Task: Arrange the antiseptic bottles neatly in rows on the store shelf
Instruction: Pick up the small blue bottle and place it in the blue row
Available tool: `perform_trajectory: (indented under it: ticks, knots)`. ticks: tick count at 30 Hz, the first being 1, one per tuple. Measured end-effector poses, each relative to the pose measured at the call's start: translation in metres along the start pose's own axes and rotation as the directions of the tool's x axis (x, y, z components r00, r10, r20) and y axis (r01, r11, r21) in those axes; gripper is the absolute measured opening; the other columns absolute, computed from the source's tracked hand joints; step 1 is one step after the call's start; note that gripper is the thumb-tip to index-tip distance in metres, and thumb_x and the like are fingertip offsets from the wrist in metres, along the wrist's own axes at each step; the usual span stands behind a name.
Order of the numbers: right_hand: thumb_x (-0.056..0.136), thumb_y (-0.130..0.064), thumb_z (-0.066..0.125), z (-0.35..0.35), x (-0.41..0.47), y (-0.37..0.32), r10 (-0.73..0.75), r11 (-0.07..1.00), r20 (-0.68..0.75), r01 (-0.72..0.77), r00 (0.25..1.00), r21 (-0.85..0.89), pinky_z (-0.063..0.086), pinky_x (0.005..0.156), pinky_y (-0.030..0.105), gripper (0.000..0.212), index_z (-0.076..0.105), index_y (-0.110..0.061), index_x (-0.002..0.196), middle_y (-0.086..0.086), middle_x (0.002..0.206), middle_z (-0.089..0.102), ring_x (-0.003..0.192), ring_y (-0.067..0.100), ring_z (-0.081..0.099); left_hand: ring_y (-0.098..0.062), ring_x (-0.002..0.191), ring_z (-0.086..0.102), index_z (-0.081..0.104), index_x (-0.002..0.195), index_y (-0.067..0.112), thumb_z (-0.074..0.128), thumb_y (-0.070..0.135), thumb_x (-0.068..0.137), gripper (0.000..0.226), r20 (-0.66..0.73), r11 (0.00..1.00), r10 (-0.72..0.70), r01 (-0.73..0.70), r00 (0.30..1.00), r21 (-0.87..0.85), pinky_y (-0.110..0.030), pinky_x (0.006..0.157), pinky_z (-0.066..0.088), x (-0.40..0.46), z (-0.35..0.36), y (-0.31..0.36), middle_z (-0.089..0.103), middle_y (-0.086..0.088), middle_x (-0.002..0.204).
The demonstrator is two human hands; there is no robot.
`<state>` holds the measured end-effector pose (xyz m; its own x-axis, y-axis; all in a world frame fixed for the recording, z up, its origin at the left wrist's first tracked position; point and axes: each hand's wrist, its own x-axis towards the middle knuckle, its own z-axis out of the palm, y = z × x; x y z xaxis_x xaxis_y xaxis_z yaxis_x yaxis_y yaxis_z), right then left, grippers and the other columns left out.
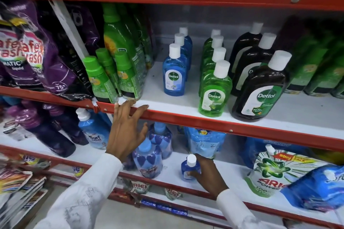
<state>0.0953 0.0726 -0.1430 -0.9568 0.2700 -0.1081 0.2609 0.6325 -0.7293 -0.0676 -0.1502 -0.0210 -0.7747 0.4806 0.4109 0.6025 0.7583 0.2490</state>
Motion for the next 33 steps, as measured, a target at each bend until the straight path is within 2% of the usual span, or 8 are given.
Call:
perform_trajectory:
  ticks: [3, 7, 10, 14, 20, 26, 29, 33]
  knots:
    - [0.077, -0.026, 0.080, -0.024, -0.005, -0.036, -0.062, 0.997, -0.092, 0.066, 0.994, 0.036, 0.043, 0.083, 0.016, 0.041, 0.061, -0.030, 0.113, -0.012, 0.110, 0.069, 0.100, 0.005, 0.061, -0.033, 0.132, 0.040, 0.043, 0.139, 0.026, 0.066, 0.023, 0.079, 0.064, 0.023, 0.999, 0.023, -0.024, 0.999, 0.033, -0.058, 0.121, 0.016, -0.003, -0.001, -0.012, 0.045, -0.014, 0.129]
    - [0.074, -0.033, 0.084, -0.071, -0.018, -0.108, -0.195, 0.967, -0.288, 0.232, 0.938, 0.103, 0.041, 0.076, 0.003, 0.043, 0.061, -0.032, 0.111, -0.026, 0.102, 0.068, 0.094, -0.006, 0.062, -0.033, 0.126, 0.042, 0.048, 0.136, 0.024, 0.067, 0.021, 0.079, 0.059, -0.005, 0.998, 0.003, -0.003, 1.000, -0.056, -0.057, 0.118, 0.026, -0.003, 0.001, -0.009, 0.046, -0.013, 0.126]
    - [0.077, -0.032, 0.082, -0.102, -0.020, -0.159, -0.264, 0.925, -0.384, 0.345, 0.885, 0.158, 0.048, 0.076, 0.014, 0.040, 0.062, -0.027, 0.112, -0.015, 0.100, 0.072, 0.091, 0.003, 0.066, -0.034, 0.125, 0.042, 0.050, 0.133, 0.022, 0.069, 0.020, 0.078, 0.058, -0.015, 0.992, -0.030, 0.028, 0.999, -0.124, -0.057, 0.108, 0.040, -0.005, 0.000, -0.004, 0.045, -0.013, 0.128]
    - [0.084, -0.027, 0.076, -0.122, 0.005, -0.200, -0.334, 0.907, -0.429, 0.410, 0.839, 0.097, 0.050, 0.083, 0.028, 0.041, 0.055, -0.022, 0.119, -0.003, 0.111, 0.071, 0.100, 0.015, 0.065, -0.036, 0.127, 0.042, 0.048, 0.134, 0.022, 0.068, 0.022, 0.078, 0.060, 0.003, 0.992, -0.012, 0.012, 1.000, -0.125, -0.056, 0.107, 0.042, -0.006, 0.000, -0.007, 0.044, -0.014, 0.130]
    - [0.087, -0.021, 0.073, -0.118, 0.071, -0.207, -0.319, 0.932, -0.424, 0.363, 0.848, 0.024, 0.052, 0.090, 0.039, 0.045, 0.054, -0.012, 0.126, 0.009, 0.118, 0.070, 0.109, 0.027, 0.066, -0.035, 0.128, 0.040, 0.044, 0.137, 0.024, 0.068, 0.025, 0.078, 0.064, -0.003, 0.995, 0.032, -0.033, 0.999, -0.098, -0.054, 0.108, 0.041, -0.008, 0.002, -0.013, 0.043, -0.013, 0.132]
    - [0.087, -0.021, 0.072, -0.106, 0.096, -0.209, -0.295, 0.945, -0.403, 0.328, 0.866, 0.014, 0.052, 0.091, 0.038, 0.053, 0.047, -0.016, 0.133, 0.011, 0.123, 0.068, 0.114, 0.031, 0.064, -0.031, 0.133, 0.036, 0.043, 0.138, 0.025, 0.068, 0.026, 0.076, 0.067, -0.008, 0.996, 0.041, -0.042, 0.999, -0.081, -0.051, 0.113, 0.038, -0.006, 0.002, -0.014, 0.044, -0.010, 0.134]
    - [0.085, -0.019, 0.074, -0.104, 0.097, -0.208, -0.282, 0.944, -0.400, 0.326, 0.872, 0.044, 0.052, 0.096, 0.039, 0.060, 0.044, -0.020, 0.137, 0.008, 0.127, 0.067, 0.117, 0.026, 0.063, -0.029, 0.135, 0.039, 0.050, 0.136, 0.019, 0.064, 0.029, 0.080, 0.059, -0.044, 0.980, -0.001, -0.008, 0.999, -0.198, -0.049, 0.117, 0.034, -0.003, -0.001, -0.013, 0.051, -0.008, 0.135]
    - [0.077, -0.021, 0.082, -0.095, 0.087, -0.193, -0.215, 0.954, -0.435, 0.283, 0.874, 0.099, 0.053, 0.097, 0.036, 0.070, 0.045, -0.023, 0.136, 0.003, 0.125, 0.067, 0.111, 0.019, 0.066, -0.017, 0.126, 0.049, 0.053, 0.132, 0.020, 0.062, 0.031, 0.084, 0.050, -0.084, 0.905, -0.024, -0.014, 0.996, -0.426, -0.024, 0.110, 0.033, 0.014, -0.012, 0.000, 0.057, -0.001, 0.133]
